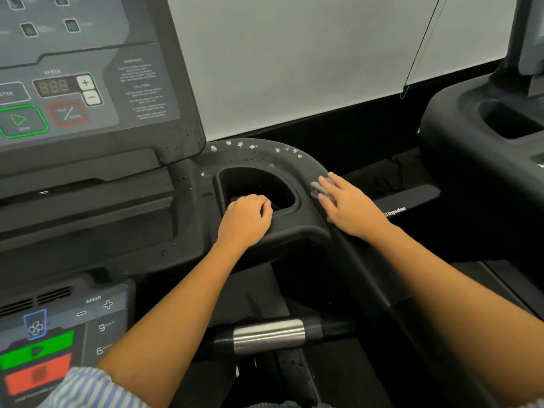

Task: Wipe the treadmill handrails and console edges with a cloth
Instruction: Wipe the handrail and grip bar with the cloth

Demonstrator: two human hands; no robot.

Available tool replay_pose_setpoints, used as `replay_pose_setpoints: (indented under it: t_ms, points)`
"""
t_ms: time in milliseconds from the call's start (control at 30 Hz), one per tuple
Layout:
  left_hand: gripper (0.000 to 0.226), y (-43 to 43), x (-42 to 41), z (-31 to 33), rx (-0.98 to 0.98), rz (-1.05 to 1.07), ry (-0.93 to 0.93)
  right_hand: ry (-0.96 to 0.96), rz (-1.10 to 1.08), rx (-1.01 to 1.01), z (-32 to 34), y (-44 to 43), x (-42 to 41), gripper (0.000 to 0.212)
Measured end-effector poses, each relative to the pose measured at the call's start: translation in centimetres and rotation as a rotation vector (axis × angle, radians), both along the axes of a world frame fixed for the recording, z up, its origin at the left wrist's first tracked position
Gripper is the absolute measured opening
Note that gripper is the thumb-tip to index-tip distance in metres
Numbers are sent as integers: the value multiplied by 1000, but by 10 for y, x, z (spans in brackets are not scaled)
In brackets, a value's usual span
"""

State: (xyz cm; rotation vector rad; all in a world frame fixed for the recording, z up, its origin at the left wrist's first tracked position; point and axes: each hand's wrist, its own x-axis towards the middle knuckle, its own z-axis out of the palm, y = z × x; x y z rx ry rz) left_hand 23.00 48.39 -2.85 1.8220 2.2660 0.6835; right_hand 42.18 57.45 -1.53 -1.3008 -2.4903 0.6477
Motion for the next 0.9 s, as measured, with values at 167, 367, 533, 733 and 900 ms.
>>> replay_pose_setpoints:
  t_ms: [167,367,533,733,900]
  points:
    - [31,-1,0,1,-21,19,-16,-110,-35,90,2,6,-29,53]
    - [30,-1,-1,0,10,27,-22,-54,105,308,-2,-23,-8,46]
    - [30,0,0,-1,25,24,-27,-10,-70,147,-4,-18,-1,50]
    - [30,0,0,1,8,22,-25,-103,-4,231,1,-4,-29,52]
    - [30,0,-1,0,16,19,-29,-132,115,309,0,-16,-21,47]
